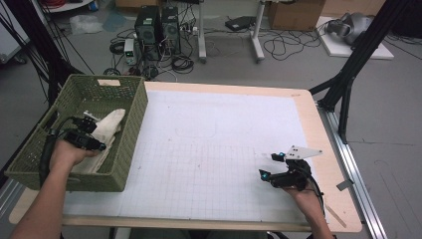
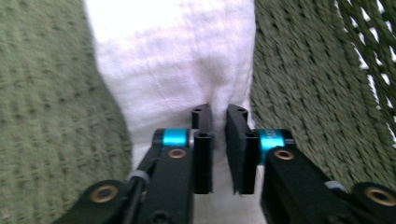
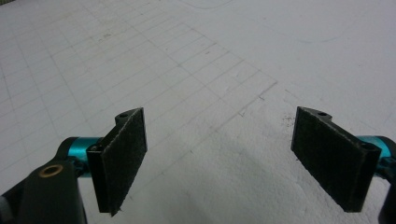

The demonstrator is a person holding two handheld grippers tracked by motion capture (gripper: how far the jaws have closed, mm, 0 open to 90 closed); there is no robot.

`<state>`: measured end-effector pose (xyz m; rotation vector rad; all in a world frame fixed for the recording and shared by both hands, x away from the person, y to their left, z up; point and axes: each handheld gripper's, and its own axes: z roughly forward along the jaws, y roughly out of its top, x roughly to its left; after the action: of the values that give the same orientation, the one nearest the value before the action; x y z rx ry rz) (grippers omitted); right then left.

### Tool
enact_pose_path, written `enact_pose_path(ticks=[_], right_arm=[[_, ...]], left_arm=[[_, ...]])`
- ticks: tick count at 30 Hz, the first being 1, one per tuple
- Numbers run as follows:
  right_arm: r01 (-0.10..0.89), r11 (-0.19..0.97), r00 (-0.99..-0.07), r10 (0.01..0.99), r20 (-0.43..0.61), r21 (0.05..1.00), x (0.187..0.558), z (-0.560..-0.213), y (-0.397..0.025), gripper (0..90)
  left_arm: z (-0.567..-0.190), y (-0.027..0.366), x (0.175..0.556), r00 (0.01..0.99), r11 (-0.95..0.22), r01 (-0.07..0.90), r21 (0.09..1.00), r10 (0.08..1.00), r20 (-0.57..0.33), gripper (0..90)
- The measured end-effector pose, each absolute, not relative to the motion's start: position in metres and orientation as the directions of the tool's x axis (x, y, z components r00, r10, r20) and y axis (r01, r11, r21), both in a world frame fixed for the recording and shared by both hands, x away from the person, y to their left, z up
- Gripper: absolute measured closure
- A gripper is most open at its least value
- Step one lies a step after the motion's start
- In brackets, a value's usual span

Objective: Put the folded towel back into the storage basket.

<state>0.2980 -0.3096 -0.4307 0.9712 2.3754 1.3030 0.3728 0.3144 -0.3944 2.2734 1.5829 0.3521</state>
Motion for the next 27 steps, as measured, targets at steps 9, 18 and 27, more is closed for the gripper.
enact_pose_path(ticks=[9,18,27], right_arm=[[0.422,0.367,-0.74,0.668,0.081,0.829,0.298,-0.43,-0.311,17.7],[0.427,0.362,-0.738,0.669,0.088,0.829,0.298,-0.429,-0.311,17.6],[0.416,0.361,-0.743,0.664,0.084,0.834,0.297,-0.429,-0.311,17.6]], left_arm=[[-0.379,0.321,0.37,0.314,-0.243,0.772,0.587,0.949,-0.02,74.9],[-0.376,0.322,0.377,0.251,-0.15,0.642,0.752,0.968,-0.021,84.3],[-0.399,0.318,0.386,0.239,-0.204,0.764,0.612,0.971,0.024,75.1]])
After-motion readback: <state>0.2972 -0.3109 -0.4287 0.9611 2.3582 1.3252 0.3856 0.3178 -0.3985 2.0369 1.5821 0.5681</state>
